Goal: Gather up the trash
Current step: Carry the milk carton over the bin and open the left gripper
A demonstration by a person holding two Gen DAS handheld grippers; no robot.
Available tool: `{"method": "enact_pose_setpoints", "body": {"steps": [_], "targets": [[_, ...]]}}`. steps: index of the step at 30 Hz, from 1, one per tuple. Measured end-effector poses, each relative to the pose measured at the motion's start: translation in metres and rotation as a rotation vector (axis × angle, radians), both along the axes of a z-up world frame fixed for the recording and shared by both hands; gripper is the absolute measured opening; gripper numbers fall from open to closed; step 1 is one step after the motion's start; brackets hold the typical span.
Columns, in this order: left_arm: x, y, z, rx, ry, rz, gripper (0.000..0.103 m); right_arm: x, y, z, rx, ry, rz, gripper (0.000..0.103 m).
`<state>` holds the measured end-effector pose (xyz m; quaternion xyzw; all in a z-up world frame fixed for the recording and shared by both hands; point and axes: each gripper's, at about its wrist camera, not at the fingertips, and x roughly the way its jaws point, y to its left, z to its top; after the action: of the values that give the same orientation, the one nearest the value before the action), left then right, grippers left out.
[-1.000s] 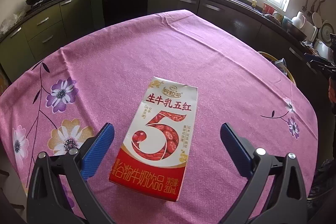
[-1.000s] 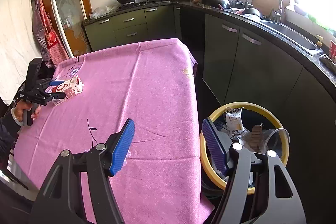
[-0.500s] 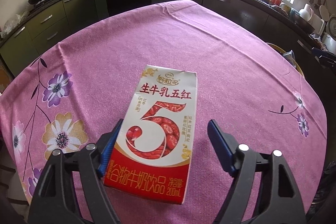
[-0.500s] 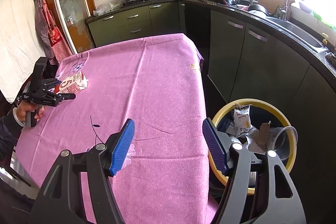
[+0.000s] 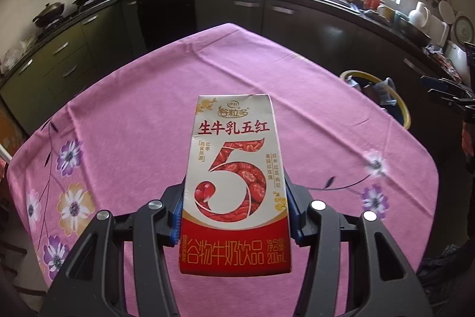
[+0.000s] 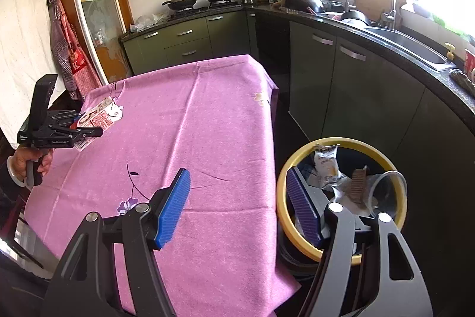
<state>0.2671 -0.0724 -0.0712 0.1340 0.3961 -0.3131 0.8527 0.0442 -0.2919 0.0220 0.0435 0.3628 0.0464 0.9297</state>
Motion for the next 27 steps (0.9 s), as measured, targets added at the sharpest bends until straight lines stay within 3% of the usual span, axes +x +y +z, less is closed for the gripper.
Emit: {"method": "enact_pose_setpoints", "body": {"steps": [7, 15, 20, 25, 26, 27], "targets": [[-0.032, -0.12, 0.031, -0.067, 0.008, -0.19, 0.05, -0.043, -0.055, 0.011, -0.02, -0.044, -0.151, 0.067], [-0.018, -0.271, 0.014, -0.073, 0.125, -0.301, 0.05, -0.093, -0.113, 0.006, 0.005, -0.057, -0.259, 0.068], [-0.004, -0.348, -0.008, -0.015, 0.149, -0.305, 0.051, -0.12, -0.137, -0.001, 0.038, -0.058, -0.297, 0.068], [0.008, -0.392, -0.033, 0.025, 0.19, -0.282, 0.051, -0.133, -0.148, -0.007, 0.062, -0.054, -0.318, 0.069], [0.01, -0.397, -0.038, 0.037, 0.191, -0.269, 0.053, -0.133, -0.149, -0.008, 0.065, -0.054, -0.318, 0.07], [0.012, -0.399, -0.044, 0.048, 0.2, -0.254, 0.062, -0.132, -0.148, -0.008, 0.068, -0.058, -0.318, 0.07]]}}
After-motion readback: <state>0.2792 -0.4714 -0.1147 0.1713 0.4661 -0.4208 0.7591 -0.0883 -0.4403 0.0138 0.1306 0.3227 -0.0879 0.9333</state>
